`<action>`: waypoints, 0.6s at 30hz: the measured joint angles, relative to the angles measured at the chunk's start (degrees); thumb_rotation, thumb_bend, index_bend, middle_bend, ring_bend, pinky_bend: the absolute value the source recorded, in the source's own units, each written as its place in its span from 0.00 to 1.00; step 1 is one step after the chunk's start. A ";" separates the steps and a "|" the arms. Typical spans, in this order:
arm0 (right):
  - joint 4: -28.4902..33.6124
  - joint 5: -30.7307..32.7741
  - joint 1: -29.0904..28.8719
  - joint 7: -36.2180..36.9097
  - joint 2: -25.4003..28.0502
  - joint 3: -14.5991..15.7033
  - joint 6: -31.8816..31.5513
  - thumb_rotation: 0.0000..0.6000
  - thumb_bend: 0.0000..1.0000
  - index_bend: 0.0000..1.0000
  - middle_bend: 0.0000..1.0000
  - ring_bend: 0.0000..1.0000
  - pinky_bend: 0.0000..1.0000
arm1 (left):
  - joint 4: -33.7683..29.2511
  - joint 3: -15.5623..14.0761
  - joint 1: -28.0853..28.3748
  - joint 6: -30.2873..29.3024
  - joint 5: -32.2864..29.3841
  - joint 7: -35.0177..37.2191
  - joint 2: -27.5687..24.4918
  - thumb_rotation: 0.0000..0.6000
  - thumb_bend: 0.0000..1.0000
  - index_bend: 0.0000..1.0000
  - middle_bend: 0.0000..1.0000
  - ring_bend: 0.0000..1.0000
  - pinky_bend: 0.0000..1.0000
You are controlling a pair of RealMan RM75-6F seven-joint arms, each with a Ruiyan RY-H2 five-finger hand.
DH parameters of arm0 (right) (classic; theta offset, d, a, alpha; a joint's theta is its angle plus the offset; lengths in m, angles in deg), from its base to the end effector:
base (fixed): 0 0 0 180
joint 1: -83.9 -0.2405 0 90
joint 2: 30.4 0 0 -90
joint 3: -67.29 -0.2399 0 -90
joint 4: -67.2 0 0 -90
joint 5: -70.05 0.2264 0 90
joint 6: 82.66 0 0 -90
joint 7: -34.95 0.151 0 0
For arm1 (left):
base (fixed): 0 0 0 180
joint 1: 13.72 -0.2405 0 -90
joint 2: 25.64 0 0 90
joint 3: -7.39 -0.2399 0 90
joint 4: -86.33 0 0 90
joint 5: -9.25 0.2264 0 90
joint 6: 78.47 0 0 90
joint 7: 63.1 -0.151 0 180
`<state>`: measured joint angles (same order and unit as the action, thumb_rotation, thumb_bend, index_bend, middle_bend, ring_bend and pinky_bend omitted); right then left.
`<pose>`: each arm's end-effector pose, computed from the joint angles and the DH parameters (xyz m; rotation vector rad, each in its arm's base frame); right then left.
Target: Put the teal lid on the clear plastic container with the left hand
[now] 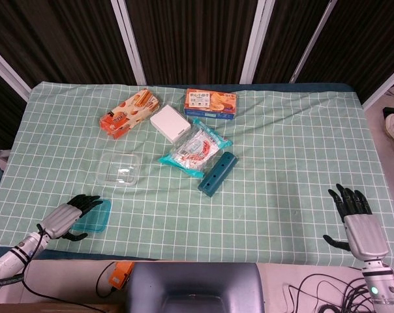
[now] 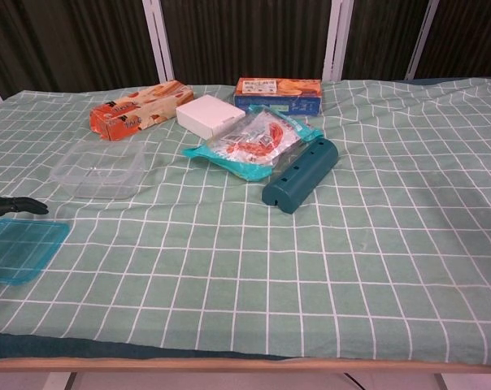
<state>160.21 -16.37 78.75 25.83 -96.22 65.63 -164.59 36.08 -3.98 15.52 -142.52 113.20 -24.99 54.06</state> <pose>-0.2999 -0.1840 0.1153 1.4826 -0.8593 0.7813 -0.3471 0.2868 0.0497 -2.0663 -1.0929 -0.7525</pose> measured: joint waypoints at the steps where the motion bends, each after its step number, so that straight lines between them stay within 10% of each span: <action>1: 0.00 0.00 0.00 -0.03 0.00 -0.01 -0.01 1.00 0.16 0.00 0.00 0.00 0.00 | 0.28 -0.09 0.06 0.01 -0.09 0.01 0.14 1.00 0.23 0.00 0.00 0.00 0.00; 18: 0.07 0.02 0.19 0.04 0.12 -0.05 -0.37 1.00 0.16 0.00 0.00 0.00 0.00 | 3.63 -1.57 1.20 1.62 -1.60 0.34 2.49 1.00 0.23 0.00 0.00 0.00 0.00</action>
<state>160.28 -16.35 78.93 25.87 -96.09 65.58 -164.96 39.72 -5.55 16.72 -140.90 111.61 -24.65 56.54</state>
